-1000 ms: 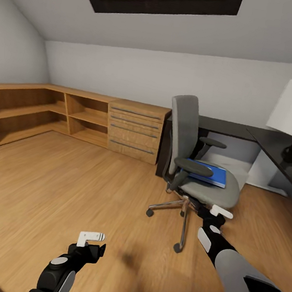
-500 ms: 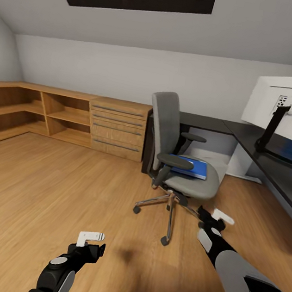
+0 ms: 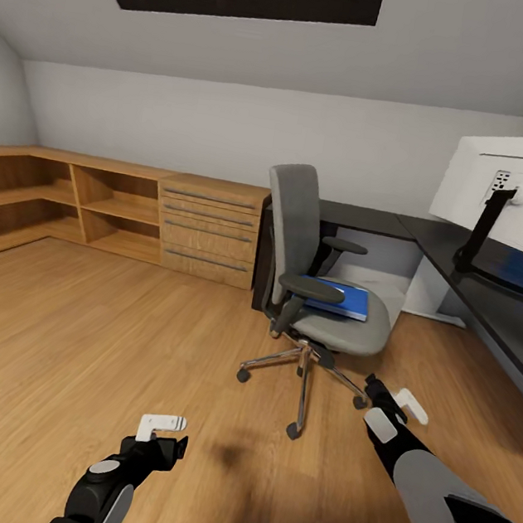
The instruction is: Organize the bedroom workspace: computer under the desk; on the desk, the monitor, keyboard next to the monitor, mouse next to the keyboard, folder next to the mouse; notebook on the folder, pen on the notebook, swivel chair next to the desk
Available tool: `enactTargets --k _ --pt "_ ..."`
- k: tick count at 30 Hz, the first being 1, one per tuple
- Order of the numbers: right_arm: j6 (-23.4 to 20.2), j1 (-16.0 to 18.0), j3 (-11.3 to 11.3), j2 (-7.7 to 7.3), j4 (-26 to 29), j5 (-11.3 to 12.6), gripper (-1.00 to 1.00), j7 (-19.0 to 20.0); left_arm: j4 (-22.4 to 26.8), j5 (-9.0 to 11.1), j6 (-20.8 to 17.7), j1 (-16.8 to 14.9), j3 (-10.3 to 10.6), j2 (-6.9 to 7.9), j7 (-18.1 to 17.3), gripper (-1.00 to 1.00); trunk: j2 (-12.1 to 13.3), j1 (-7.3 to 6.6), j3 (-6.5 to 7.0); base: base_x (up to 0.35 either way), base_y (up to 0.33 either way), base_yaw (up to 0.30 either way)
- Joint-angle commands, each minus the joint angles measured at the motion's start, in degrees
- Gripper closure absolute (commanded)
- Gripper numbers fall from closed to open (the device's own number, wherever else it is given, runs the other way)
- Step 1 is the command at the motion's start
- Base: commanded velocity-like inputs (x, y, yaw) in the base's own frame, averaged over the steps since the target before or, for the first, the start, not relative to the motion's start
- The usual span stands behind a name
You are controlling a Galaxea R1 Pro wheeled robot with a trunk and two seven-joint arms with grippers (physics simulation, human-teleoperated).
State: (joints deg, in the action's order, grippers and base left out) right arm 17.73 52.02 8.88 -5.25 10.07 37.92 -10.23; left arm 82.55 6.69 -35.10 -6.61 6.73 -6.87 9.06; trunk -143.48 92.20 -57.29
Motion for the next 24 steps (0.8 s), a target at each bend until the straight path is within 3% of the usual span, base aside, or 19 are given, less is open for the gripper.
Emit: enactTargets --k 1,5,9,24 --pt "0.1 0.1 0.0 -0.35 0.0 1.8 -1.0 -0.1 0.1 0.6 -0.2 0.0 0.1 0.01 0.5 -1.0 0.0 -0.01 -0.06 0.0 0.0 0.0" --pt "0.8 0.3 0.0 -1.63 2.3 4.9 -1.0 -0.1 0.1 0.6 -0.2 0.0 0.0 0.01 0.5 -1.0 0.0 -0.01 -0.06 0.0 0.0 0.0" --pt "1.2 0.4 0.1 -2.3 5.2 5.5 -1.0 -0.1 0.2 0.6 -0.2 0.0 0.0 0.01 0.5 -1.0 0.0 -0.01 -0.06 0.0 0.0 0.0" --pt "1.7 0.2 0.1 -2.7 6.0 5.6 -1.0 1.1 0.1 0.6 0.9 0.0 0.0 0.01 0.5 -1.0 0.0 -0.01 -0.06 0.0 0.0 0.0"
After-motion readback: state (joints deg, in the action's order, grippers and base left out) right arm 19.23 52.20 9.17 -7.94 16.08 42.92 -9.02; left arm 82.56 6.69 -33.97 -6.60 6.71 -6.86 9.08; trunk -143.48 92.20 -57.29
